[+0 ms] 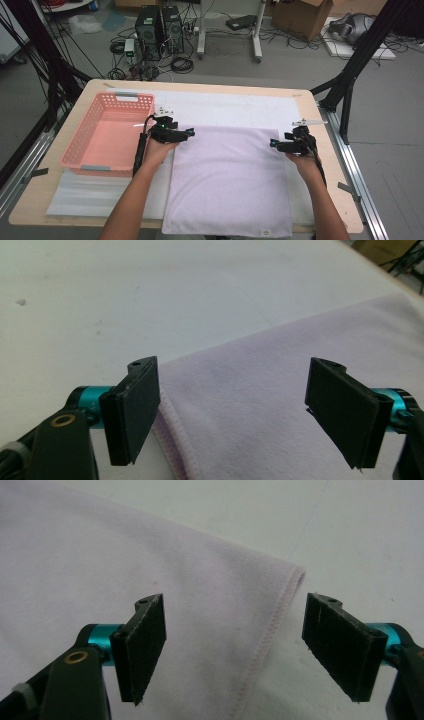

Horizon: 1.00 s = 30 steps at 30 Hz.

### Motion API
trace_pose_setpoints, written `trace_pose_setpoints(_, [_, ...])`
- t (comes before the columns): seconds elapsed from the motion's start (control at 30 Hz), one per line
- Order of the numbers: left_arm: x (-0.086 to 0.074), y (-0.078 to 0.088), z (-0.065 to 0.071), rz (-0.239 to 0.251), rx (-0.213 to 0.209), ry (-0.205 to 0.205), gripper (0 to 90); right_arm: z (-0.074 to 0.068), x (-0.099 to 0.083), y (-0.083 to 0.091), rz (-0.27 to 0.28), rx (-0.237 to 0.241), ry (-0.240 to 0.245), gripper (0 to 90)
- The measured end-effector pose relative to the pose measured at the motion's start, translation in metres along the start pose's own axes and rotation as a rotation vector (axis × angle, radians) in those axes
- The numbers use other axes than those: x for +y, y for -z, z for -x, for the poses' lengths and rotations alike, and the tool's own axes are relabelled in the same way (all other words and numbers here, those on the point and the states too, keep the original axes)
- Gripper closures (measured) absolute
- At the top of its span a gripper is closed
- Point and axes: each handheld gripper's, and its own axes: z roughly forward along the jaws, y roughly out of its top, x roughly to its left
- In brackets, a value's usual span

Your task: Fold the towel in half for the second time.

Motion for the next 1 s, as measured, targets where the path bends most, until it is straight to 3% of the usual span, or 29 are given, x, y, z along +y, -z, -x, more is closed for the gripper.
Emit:
trace_pose_setpoints(0.23, [-0.008, -0.016, -0.009, -0.054, 0.077, 0.020, 25.9, 0.013, 0.004, -0.017, -0.031, -0.033, -0.029, 28.3])
trace_pose_setpoints(0.4, [-0.008, -0.018, -0.011, -0.057, 0.094, 0.028, 30.7, 0.018, 0.000, -0.031, -0.070, -0.057, -0.039, 28.8])
trace_pose_setpoints(0.5, [-0.008, -0.018, -0.009, -0.064, 0.122, -0.010, 39.1, 0.015, 0.001, -0.035, -0.057, -0.086, -0.020, 33.1])
trace_pose_setpoints(0.57, [-0.008, -0.019, -0.005, -0.081, 0.156, -0.080, 48.9, 0.011, 0.002, -0.036, -0.069, -0.116, 0.023, 40.6])
trace_pose_setpoints(0.6, [-0.009, -0.020, -0.003, -0.082, 0.140, -0.115, 53.2, 0.010, 0.002, -0.036, -0.069, -0.105, 0.028, 49.2])
trace_pose_setpoints(0.67, [-0.009, -0.020, 0.000, -0.091, 0.090, -0.174, 73.8, 0.007, 0.004, -0.036, -0.075, -0.065, 0.057, 65.3])
trace_pose_setpoints(0.7, [-0.009, -0.020, 0.002, -0.092, 0.090, -0.185, 81.1, 0.006, 0.004, -0.036, -0.078, -0.052, 0.048, 71.4])
trace_pose_setpoints(0.77, [-0.009, -0.020, 0.000, -0.092, 0.075, -0.158, 84.2, 0.005, 0.007, -0.037, -0.102, -0.015, -0.002, 83.3])
trace_pose_setpoints(0.83, [-0.009, -0.019, -0.004, -0.082, 0.074, -0.100, 85.2, 0.000, 0.010, -0.037, -0.118, -0.046, 0.021, 85.2])
trace_pose_setpoints(0.9, [-0.007, -0.017, -0.005, -0.068, 0.095, -0.074, 85.7, -0.002, 0.011, -0.037, -0.123, -0.063, 0.045, 85.7])
trace_pose_setpoints(1.0, [-0.002, -0.012, -0.006, -0.004, 0.103, -0.043, 85.8, 0.002, 0.017, -0.031, -0.078, -0.077, 0.047, 86.0])
